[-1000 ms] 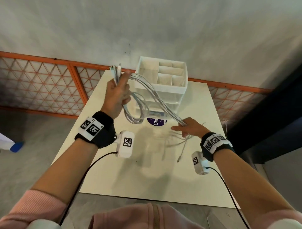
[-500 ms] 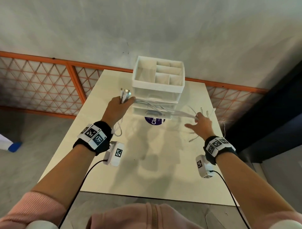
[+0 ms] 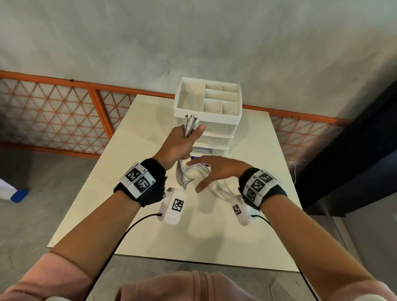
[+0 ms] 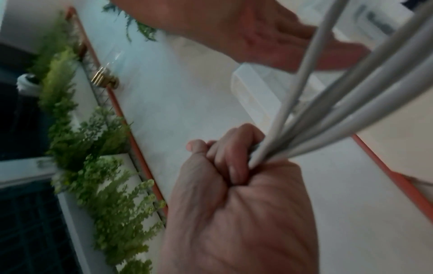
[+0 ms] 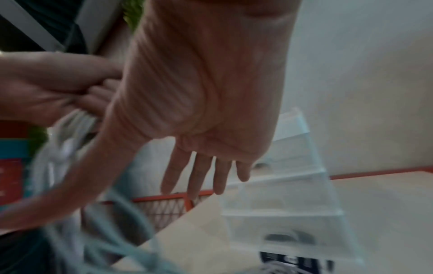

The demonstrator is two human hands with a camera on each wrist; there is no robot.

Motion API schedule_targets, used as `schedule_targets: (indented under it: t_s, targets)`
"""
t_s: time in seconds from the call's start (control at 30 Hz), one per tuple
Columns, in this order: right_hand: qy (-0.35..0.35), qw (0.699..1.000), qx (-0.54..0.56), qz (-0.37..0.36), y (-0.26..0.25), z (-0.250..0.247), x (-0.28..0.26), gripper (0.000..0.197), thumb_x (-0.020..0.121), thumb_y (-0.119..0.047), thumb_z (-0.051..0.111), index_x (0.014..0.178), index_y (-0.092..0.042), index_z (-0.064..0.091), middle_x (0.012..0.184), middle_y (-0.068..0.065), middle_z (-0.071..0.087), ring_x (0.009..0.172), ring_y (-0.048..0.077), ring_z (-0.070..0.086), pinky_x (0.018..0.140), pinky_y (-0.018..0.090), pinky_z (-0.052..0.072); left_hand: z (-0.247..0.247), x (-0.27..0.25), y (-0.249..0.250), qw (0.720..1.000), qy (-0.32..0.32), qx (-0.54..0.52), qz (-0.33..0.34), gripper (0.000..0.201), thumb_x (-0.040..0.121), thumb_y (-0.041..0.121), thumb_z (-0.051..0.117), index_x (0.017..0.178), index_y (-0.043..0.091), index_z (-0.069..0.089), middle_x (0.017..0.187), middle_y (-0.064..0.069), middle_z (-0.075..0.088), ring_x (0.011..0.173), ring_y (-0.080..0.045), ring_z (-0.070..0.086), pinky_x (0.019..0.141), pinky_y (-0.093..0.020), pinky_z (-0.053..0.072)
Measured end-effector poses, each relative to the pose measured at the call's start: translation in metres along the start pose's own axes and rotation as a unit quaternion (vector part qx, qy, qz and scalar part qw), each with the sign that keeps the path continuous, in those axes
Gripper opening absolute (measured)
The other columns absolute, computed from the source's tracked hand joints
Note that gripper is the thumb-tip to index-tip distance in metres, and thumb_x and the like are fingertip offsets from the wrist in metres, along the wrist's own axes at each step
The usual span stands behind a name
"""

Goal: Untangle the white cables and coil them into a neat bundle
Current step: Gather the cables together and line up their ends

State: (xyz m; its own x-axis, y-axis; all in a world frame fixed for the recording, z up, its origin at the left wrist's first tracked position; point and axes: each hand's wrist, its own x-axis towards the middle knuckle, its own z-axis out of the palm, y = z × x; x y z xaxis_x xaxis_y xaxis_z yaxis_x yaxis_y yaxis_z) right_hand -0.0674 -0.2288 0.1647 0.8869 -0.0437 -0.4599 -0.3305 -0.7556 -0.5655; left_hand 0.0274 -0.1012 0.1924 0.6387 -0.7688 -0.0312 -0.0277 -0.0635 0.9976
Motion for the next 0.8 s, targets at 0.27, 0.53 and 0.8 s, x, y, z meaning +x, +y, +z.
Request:
schedule_targets:
  t_s: [0.27,0.53,0.8]
  targets:
    - [0.007,0.990,0.124,-0.065,-0.019,0.011,0.008,0.024,0.086,-0.033,0.065,0.074,-0.014,0.074,0.083,0.002,0.076,0.084,0.009,0.068,0.082,0.020,0.047,-0.012,0.005,0.011,0.972,0.120,-0.204,-0.003,0.042,0.100,0.040,0.039,0.063,0.023,0.027,0.040,0.012,0.020,0.036,-0.004,0.018,0.035,-0.017,0.023]
    - [0.194,0.971,0.111,-0.089,-0.028,-0.001,0.001,0.037,0.077,-0.052,0.068,0.061,-0.020,0.057,0.061,0.001,0.050,0.056,0.012,0.046,0.062,0.029,0.035,-0.034,0.004,-0.046,0.910,0.264,-0.273,-0.167,0.033,0.102,0.034,0.035,0.077,0.013,0.041,0.065,-0.004,0.043,0.063,-0.017,0.056,0.061,-0.035,0.050]
    - [0.270,0.957,0.078,-0.068,-0.041,-0.003,0.003,0.045,0.086,-0.048,0.058,0.064,-0.011,0.070,0.067,0.019,0.064,0.064,0.031,0.058,0.063,0.034,0.043,-0.023,-0.003,-0.058,0.910,0.128,-0.244,-0.310,0.017,0.093,0.012,0.055,0.080,0.000,0.057,0.062,-0.010,0.057,0.055,-0.019,0.059,0.047,-0.025,0.056]
